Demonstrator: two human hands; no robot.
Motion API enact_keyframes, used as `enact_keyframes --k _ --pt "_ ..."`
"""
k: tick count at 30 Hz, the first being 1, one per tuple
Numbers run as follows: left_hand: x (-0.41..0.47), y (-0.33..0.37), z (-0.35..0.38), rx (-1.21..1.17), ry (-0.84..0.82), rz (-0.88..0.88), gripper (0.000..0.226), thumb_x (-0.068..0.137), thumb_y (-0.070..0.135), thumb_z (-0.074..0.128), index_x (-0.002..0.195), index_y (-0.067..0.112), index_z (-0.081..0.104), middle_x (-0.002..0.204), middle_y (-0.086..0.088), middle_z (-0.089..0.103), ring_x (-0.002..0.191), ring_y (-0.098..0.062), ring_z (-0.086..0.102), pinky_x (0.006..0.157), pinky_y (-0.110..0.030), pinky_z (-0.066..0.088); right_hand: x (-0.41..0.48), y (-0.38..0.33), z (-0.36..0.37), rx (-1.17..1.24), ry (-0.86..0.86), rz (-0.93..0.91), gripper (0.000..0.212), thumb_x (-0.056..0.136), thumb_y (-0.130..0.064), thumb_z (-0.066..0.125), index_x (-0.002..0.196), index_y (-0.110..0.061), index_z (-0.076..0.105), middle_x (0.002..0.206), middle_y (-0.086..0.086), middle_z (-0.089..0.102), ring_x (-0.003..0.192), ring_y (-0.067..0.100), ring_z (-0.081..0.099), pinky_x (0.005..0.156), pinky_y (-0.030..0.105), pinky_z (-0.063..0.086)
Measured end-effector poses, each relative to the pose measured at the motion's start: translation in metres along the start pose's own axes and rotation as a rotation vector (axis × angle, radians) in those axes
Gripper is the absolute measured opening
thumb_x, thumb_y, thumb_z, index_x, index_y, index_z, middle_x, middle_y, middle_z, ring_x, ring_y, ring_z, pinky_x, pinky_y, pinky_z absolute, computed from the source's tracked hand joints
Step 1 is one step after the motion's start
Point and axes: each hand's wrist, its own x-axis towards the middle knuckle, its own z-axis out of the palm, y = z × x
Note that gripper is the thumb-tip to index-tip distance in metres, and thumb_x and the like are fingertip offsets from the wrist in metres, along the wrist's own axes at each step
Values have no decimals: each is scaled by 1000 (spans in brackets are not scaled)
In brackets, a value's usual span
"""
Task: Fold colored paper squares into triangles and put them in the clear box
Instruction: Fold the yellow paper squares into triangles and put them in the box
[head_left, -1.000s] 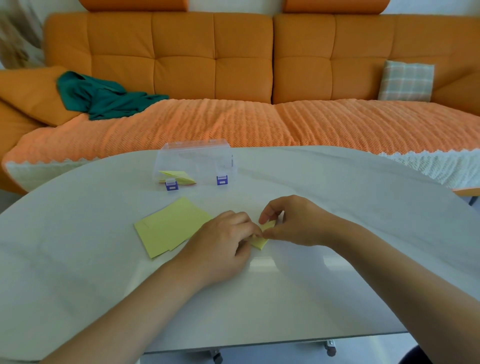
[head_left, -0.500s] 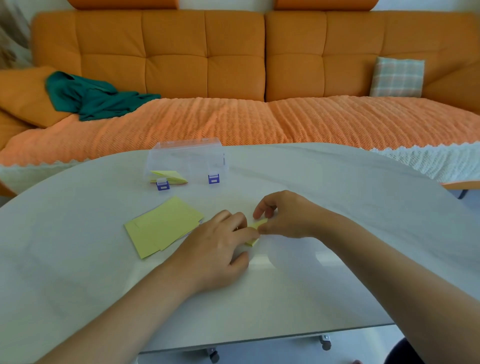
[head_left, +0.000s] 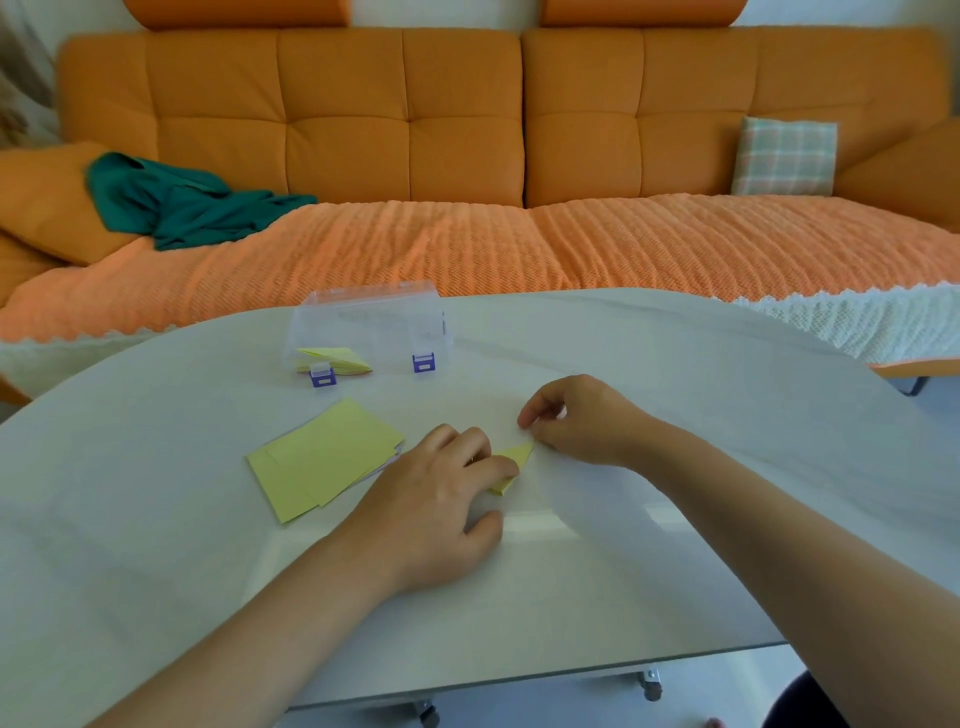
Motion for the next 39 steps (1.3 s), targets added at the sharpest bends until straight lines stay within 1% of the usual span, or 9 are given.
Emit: enact_keyframes --k 2,4,9,14,23,27,32,36,39 --pt "2 3 0 10 -2 -7 45 87 47 42 129 36 54 108 12 45 101 -13 40 80 -20 28 -3 0 3 11 -45 -7 7 85 -32 68 90 -38 69 89 -14 63 84 7 62 71 21 50" --pt "3 6 1 26 -2 -18 46 89 48 44 134 38 51 109 11 44 102 -14 39 78 -20 25 -4 -2 6 -30 -59 -9 15 79 -37 77 91 -37 68 85 -14 61 76 5 58 68 21 46" --pt "1 9 1 -63 -17 -48 42 92 43 48 133 37 52 112 10 44 109 -12 36 88 -21 32 -2 -7 6 -10 -50 29 18 77 -30 82 86 -34 67 79 -12 60 69 6 57 63 21 43" --pt "-11 9 -2 -188 -19 -74 35 91 35 54 126 33 58 117 13 43 115 -7 35 97 -31 41 -3 -9 5 18 -64 47 17 77 -28 83 86 -32 70 75 -12 60 66 6 56 61 20 42" --pt "-29 5 -6 -263 -67 -84 35 93 34 55 127 40 56 136 23 37 131 5 29 105 -17 31 -4 -8 7 -2 -55 39 15 77 -29 82 83 -34 69 73 -12 59 64 5 55 60 22 43" --pt "-31 5 -7 -246 -79 -81 36 94 38 54 129 41 55 143 23 33 133 5 27 106 -18 30 -4 -8 7 -3 -57 34 14 78 -29 81 85 -34 69 75 -11 60 65 6 56 61 22 44" --pt "-24 3 -7 -216 -21 -87 23 92 51 54 111 39 58 124 23 45 118 -1 40 96 -27 40 -5 -8 8 -15 -63 19 12 80 -29 78 86 -35 69 78 -11 58 67 7 55 62 22 44" --pt "-4 3 -1 -218 72 -121 38 88 46 65 122 32 58 116 14 50 109 -9 41 94 -27 37 -8 -8 9 -32 -49 2 11 80 -31 75 87 -36 68 79 -12 58 69 6 56 64 23 47" --pt "5 -2 1 -221 92 -128 38 86 45 68 121 32 61 114 13 55 107 -11 43 94 -31 40 -12 -8 11 -86 -12 -47 11 81 -34 71 91 -38 69 84 -13 59 75 5 57 70 26 52"
